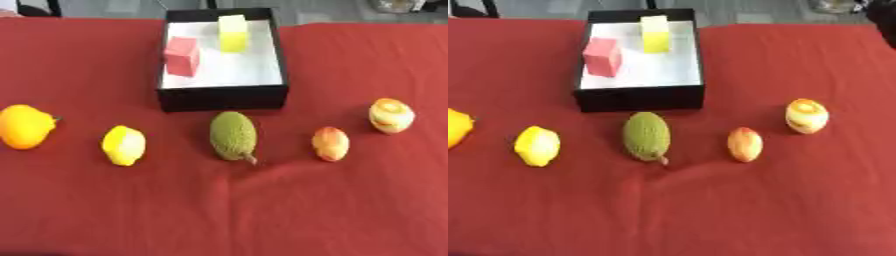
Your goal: Pick up objects on the table and place them in the box.
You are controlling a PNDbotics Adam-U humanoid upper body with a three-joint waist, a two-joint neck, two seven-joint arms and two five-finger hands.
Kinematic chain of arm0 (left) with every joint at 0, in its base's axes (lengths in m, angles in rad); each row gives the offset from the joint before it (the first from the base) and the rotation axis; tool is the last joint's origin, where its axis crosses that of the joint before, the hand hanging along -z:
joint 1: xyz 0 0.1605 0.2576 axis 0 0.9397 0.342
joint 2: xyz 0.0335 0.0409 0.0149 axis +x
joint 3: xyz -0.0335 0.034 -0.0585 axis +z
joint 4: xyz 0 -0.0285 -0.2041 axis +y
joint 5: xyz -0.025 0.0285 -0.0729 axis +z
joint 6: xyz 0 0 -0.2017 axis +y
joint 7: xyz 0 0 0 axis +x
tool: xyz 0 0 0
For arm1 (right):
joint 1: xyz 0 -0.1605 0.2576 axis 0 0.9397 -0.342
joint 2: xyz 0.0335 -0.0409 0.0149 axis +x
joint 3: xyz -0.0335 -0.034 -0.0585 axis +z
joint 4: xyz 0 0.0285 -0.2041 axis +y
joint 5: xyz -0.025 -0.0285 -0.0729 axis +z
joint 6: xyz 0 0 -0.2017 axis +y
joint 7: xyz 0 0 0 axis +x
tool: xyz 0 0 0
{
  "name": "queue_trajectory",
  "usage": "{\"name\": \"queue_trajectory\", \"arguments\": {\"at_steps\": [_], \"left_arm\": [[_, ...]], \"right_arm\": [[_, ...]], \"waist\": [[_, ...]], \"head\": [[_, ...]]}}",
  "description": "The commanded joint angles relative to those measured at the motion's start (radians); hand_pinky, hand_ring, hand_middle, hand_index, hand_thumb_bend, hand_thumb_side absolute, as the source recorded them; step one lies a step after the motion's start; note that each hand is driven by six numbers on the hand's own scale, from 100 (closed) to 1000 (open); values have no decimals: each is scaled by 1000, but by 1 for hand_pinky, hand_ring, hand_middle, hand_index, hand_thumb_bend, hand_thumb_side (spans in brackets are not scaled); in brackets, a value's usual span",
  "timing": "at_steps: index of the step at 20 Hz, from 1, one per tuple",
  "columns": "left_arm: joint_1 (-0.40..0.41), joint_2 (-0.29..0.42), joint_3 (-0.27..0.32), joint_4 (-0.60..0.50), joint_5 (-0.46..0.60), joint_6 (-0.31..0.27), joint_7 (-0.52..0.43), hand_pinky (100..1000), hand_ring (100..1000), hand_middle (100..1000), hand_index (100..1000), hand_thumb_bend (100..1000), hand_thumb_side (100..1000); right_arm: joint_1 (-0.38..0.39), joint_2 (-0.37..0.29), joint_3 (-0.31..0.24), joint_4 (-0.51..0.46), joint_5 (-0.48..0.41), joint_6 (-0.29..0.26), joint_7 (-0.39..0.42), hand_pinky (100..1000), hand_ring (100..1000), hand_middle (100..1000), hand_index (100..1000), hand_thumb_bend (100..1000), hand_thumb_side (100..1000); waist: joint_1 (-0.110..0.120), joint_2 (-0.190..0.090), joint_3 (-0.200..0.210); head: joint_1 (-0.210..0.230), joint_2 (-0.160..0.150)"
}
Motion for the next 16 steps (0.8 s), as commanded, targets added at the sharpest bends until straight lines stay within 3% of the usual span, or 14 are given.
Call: {"name": "queue_trajectory", "arguments": {"at_steps": [1, 5, 8, 9, 12, 16], "left_arm": [[-9, 38, 10, -14, -6, 5, -2, 761, 829, 802, 894, 687, 633], [-6, 44, 9, -12, -8, 10, -8, 760, 828, 802, 893, 685, 630], [-5, 48, 6, -11, -11, 12, -13, 759, 828, 802, 893, 685, 628], [-5, 50, 7, -11, -12, 12, -13, 759, 827, 801, 893, 684, 627], [-2, 54, 8, -9, -13, 14, -13, 758, 828, 801, 892, 684, 624], [1, 57, 9, -8, -10, 13, -13, 757, 828, 800, 891, 683, 622]], "right_arm": [[7, -114, -7, -137, 196, -26, 154, 906, 916, 917, 952, 625, 293], [32, -185, -26, -264, 448, -145, 408, 918, 928, 929, 960, 594, 273], [51, -215, -32, -283, 502, -222, 506, 922, 931, 933, 960, 590, 253], [60, -223, -33, -284, 508, -243, 528, 921, 930, 931, 958, 619, 244], [93, -239, -41, -285, 522, -283, 553, 920, 930, 931, 956, 571, 289], [135, -242, -51, -285, 527, -286, 525, 914, 920, 922, 947, 596, 270]], "waist": [[-1, -24, -4], [-7, -26, -14], [-12, -28, -19], [-13, -29, -20], [-14, -29, -21], [-14, -29, -22]], "head": [[-1, 3], [1, 1], [3, -5], [5, -8], [8, -13], [9, -15]]}}
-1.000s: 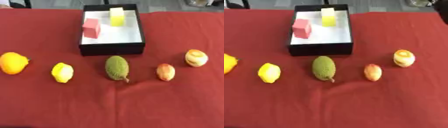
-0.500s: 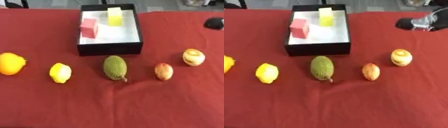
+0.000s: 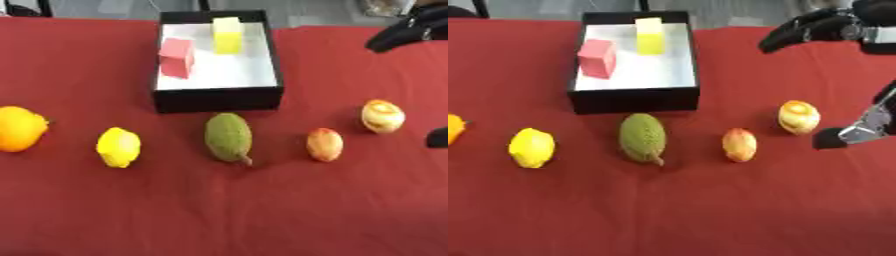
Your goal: Pick up objects on the table and place them in the box.
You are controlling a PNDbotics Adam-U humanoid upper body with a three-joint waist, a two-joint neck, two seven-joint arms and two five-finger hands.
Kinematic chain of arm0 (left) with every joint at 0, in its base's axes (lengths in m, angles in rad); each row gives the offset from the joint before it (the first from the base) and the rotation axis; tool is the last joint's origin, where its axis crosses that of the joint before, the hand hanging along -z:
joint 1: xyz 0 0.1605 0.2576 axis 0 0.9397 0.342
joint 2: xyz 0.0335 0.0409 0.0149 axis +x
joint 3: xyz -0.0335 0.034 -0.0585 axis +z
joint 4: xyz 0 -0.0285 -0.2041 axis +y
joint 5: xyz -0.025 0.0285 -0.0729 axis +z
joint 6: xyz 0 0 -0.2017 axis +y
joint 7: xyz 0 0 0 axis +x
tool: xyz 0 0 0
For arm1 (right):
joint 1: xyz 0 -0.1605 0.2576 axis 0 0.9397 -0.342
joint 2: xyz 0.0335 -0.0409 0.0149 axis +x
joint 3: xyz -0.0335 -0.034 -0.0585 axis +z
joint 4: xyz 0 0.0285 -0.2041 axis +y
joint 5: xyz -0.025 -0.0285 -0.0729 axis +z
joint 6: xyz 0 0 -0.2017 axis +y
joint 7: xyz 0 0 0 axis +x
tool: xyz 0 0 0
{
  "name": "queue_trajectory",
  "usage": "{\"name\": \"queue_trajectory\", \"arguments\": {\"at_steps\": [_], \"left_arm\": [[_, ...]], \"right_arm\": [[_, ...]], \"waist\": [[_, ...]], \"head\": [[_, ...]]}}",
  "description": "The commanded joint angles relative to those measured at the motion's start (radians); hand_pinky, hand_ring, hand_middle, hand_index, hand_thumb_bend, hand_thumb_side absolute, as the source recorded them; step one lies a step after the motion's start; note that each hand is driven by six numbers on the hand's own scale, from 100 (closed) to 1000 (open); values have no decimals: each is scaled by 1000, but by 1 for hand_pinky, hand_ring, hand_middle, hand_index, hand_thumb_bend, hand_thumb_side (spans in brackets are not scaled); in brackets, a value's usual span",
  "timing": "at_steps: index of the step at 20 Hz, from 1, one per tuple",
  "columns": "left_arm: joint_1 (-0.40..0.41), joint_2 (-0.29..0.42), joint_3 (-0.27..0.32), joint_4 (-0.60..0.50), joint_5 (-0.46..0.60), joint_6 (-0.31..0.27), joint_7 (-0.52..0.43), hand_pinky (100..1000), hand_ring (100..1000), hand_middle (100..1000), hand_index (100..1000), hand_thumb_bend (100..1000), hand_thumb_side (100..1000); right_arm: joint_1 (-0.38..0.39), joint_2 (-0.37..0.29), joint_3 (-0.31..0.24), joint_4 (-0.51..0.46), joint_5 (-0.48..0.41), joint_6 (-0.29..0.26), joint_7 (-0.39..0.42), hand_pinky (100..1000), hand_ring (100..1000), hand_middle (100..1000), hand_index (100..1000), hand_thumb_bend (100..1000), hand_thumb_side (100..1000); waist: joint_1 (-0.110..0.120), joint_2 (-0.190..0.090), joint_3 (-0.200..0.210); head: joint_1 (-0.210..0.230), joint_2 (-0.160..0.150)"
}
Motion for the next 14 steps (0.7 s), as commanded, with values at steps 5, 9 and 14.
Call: {"name": "queue_trajectory", "arguments": {"at_steps": [5, 9, 14], "left_arm": [[-10, 39, 8, -7, -1, 0, -1, 756, 828, 799, 890, 683, 620], [-12, 35, 6, -7, 0, 0, -2, 756, 828, 799, 889, 682, 619], [-16, 33, 5, -7, 1, 1, -3, 755, 828, 797, 887, 679, 619]], "right_arm": [[21, -28, -15, -16, 77, 53, -100, 886, 858, 850, 883, 655, 226], [28, -17, 5, -11, 138, 125, -178, 876, 842, 831, 874, 652, 238], [38, 8, 34, 38, 206, 178, -216, 856, 808, 797, 865, 659, 244]], "waist": [[5, -20, -2], [8, -16, -1], [11, -14, 3]], "head": [[-4, -9], [-14, -8], [-24, -9]]}}
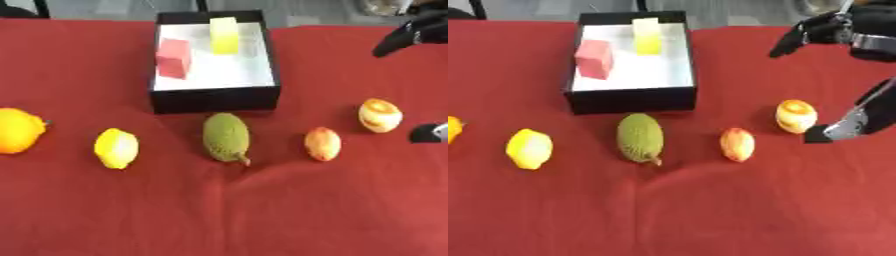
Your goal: Pick up objects on the table and place them in the box.
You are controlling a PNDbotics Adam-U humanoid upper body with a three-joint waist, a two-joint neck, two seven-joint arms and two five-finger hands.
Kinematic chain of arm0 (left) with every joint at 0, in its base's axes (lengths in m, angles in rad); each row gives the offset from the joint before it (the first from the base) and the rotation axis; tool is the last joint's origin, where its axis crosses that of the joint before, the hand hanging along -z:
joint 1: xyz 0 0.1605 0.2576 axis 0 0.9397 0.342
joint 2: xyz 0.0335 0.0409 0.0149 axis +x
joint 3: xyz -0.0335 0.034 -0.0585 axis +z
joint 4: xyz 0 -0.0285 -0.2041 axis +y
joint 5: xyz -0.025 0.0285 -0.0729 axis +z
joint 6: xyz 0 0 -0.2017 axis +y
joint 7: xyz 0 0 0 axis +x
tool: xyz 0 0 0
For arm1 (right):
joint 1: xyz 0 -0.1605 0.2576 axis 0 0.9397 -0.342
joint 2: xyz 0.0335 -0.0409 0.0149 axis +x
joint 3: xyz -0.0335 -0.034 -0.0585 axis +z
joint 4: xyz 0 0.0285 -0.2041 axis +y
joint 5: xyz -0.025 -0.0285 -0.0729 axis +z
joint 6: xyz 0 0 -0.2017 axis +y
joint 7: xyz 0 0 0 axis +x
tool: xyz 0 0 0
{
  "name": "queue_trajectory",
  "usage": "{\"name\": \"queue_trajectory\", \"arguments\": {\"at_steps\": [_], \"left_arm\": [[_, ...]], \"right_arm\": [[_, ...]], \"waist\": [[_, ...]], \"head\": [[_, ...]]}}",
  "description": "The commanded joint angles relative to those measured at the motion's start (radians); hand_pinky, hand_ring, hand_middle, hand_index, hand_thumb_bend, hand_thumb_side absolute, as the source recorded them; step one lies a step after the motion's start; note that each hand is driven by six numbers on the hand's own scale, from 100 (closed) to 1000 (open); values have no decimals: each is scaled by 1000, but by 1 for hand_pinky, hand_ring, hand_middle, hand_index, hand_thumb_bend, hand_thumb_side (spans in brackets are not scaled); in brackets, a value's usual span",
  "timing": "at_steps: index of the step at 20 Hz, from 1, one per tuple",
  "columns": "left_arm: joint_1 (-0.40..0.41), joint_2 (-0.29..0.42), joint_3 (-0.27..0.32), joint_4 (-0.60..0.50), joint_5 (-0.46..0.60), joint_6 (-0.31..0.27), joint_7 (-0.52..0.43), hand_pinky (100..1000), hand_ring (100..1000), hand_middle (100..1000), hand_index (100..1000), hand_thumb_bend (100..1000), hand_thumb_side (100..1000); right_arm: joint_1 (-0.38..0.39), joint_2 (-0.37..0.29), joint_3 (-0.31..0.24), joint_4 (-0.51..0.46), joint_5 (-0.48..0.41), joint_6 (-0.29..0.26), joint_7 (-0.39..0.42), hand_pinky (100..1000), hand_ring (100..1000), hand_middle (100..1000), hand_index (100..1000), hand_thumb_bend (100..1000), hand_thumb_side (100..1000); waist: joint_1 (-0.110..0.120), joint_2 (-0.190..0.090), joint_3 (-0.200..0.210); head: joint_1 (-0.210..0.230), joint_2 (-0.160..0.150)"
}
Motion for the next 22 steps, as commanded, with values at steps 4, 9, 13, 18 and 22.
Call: {"name": "queue_trajectory", "arguments": {"at_steps": [4, 9, 13, 18, 22], "left_arm": [[-17, 31, 5, -7, 0, 2, -3, 754, 828, 795, 885, 678, 619], [-19, 27, 5, -9, 1, 2, -4, 754, 828, 793, 883, 676, 615], [-19, 24, 5, -9, 3, 3, -5, 754, 828, 793, 882, 675, 616], [-16, 22, 6, -9, 6, 2, -5, 753, 833, 791, 880, 673, 616], [-14, 21, 7, -10, 9, 0, -3, 753, 833, 791, 880, 671, 617]], "right_arm": [[-9, 11, 29, 73, 72, 36, -52, 839, 782, 777, 850, 650, 248], [-16, 41, 54, 127, 100, 29, -73, 838, 770, 765, 833, 627, 231], [-25, 62, 67, 178, 146, 32, -103, 839, 766, 759, 827, 646, 207], [-30, 79, 79, 236, 193, 27, -130, 837, 762, 755, 823, 636, 203], [-30, 89, 83, 275, 234, 16, -143, 835, 760, 752, 820, 631, 195]], "waist": [[8, -13, 5], [11, -9, 8], [11, -6, 10], [12, -2, 14], [13, 1, 15]], "head": [[-12, -11], [-15, -10], [-17, -12], [-19, -14], [-20, -16]]}}
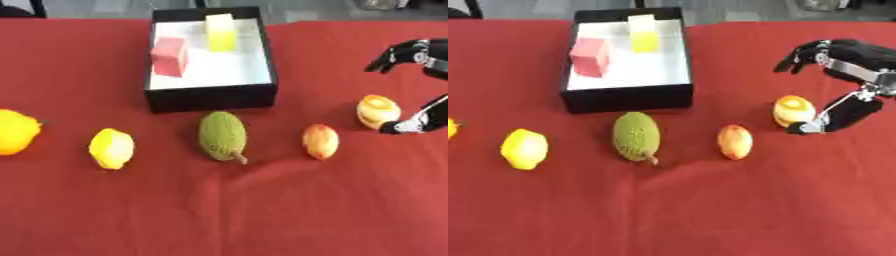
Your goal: Pick up objects on the table and place them in the box.
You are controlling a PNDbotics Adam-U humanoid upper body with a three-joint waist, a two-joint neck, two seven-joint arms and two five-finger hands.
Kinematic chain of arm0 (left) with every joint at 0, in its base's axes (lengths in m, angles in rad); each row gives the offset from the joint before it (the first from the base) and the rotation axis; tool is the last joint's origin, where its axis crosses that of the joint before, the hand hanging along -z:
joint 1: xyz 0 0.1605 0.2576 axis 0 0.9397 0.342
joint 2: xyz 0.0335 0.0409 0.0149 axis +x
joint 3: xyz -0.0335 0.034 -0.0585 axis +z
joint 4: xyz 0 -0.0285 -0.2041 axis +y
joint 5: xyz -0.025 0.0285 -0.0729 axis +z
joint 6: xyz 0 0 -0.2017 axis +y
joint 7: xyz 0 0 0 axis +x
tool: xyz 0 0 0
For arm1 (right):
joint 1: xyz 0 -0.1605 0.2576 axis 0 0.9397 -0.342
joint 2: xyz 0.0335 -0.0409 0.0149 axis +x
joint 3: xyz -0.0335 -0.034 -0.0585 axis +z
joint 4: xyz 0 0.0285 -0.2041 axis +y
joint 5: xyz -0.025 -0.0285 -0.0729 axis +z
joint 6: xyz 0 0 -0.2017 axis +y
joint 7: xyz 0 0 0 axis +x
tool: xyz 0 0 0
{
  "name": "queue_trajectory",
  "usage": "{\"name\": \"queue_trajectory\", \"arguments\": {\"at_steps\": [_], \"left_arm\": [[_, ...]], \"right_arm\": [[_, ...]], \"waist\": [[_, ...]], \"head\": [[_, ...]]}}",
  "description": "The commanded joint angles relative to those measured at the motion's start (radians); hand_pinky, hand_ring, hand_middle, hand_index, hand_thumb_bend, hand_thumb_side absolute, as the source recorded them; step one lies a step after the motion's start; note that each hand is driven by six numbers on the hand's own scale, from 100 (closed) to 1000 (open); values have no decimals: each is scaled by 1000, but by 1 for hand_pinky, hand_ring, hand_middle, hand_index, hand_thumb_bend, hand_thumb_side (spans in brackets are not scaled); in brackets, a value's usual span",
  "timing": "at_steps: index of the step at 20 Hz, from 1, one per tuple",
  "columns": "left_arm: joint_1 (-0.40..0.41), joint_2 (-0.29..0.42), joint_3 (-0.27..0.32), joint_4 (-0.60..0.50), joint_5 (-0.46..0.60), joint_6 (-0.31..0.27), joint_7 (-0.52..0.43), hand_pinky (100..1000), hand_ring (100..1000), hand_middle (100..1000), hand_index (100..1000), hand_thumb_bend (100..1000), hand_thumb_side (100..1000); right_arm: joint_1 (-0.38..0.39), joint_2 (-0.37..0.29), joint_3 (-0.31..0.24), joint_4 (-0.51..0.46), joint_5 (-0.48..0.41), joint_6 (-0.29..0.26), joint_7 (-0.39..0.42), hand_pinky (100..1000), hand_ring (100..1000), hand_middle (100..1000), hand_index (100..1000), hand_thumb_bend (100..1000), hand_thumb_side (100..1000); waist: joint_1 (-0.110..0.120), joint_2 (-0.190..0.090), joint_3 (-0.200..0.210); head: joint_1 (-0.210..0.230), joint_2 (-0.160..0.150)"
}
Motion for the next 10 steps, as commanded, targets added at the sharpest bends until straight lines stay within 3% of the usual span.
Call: {"name": "queue_trajectory", "arguments": {"at_steps": [1, 10], "left_arm": [[-13, 23, 8, -10, 4, -2, -1, 753, 833, 791, 880, 671, 617], [-11, 19, 7, -12, 9, -3, -1, 753, 832, 791, 879, 667, 619]], "right_arm": [[-12, -16, -9, 28, 30, -7, -17, 835, 759, 751, 820, 630, 194], [-22, -1, 3, 98, 86, -21, -25, 832, 755, 740, 813, 621, 188]], "waist": [[3, -13, 2], [5, -6, 3]], "head": [[-4, -15], [-12, -18]]}}
